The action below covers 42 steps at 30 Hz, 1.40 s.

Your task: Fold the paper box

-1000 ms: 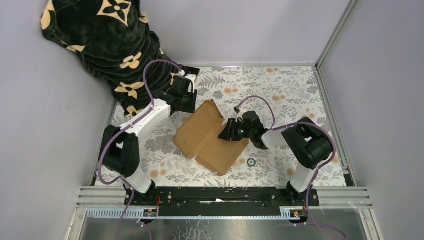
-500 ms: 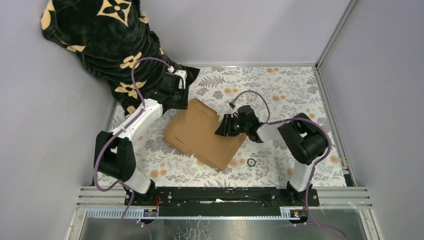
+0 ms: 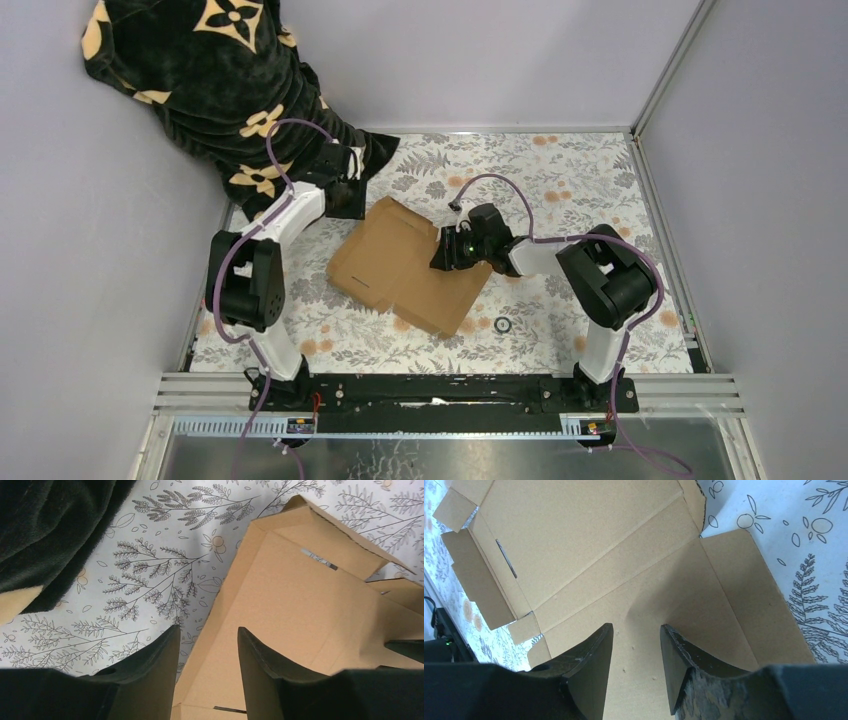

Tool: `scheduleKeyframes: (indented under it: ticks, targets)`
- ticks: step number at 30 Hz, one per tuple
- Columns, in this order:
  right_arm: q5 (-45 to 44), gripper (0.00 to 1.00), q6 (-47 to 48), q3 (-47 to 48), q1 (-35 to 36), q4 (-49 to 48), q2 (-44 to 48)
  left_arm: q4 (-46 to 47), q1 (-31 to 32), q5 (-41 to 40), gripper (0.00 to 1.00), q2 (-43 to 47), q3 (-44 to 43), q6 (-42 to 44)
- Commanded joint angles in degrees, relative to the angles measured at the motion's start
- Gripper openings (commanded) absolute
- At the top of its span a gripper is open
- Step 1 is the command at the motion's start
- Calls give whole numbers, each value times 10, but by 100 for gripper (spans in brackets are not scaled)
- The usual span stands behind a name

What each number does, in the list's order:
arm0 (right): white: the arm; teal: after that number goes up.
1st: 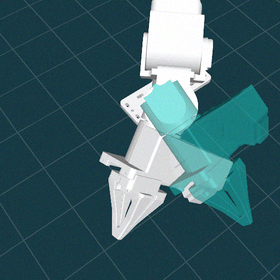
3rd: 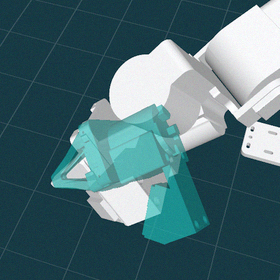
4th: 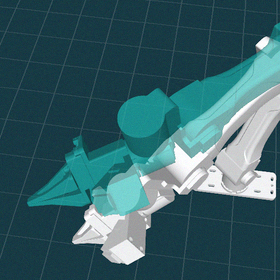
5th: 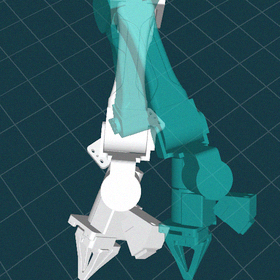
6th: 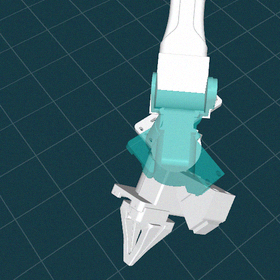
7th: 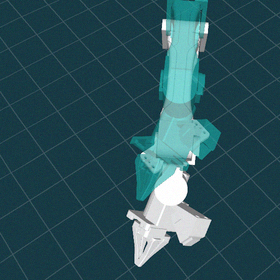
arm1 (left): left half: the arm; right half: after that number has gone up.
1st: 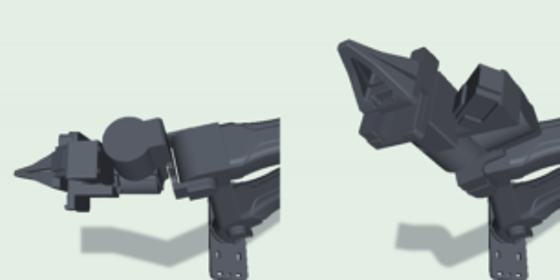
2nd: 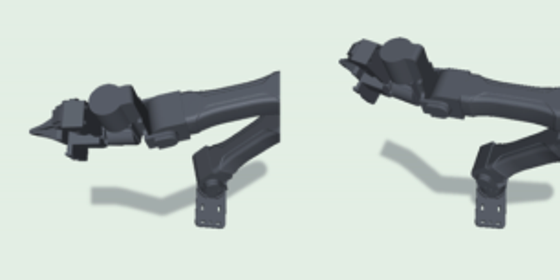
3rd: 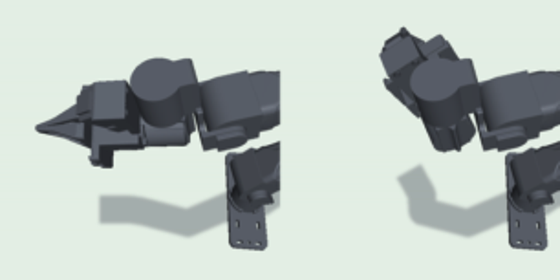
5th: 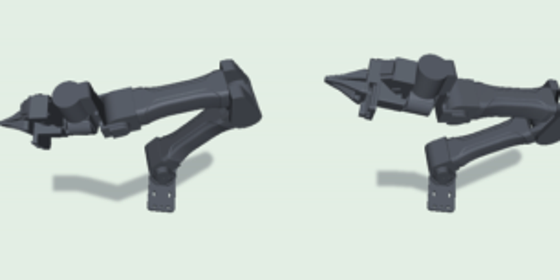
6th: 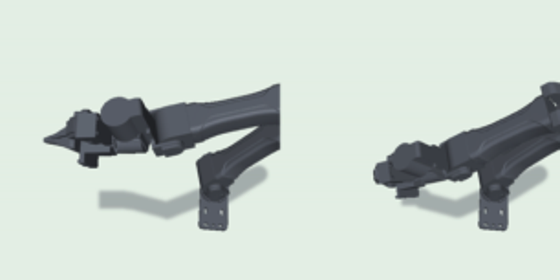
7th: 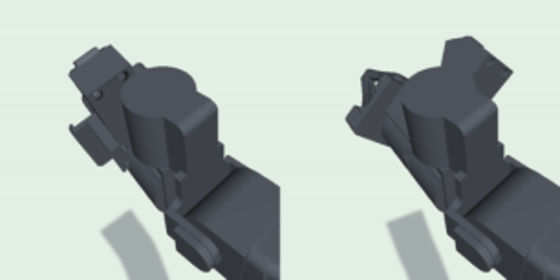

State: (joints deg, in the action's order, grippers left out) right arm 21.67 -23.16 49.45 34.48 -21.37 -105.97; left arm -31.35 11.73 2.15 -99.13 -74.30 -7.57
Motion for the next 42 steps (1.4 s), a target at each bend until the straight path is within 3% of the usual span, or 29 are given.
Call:
scheduleKeyframes:
  ticks: [1, 29, 42]
  targets:
    - [-54, 49, 51, -16, -3, 137, -13, -17, -14, 15, 54, -17, -24, 21]
    - [-4, 50, 48, -20, -2, 118, -17, -18, -23, 106, 48, -75, -6, 30]
    - [3, 50, 42, -22, -2, 107, -22, -36, -23, 109, 24, -78, -13, 31]
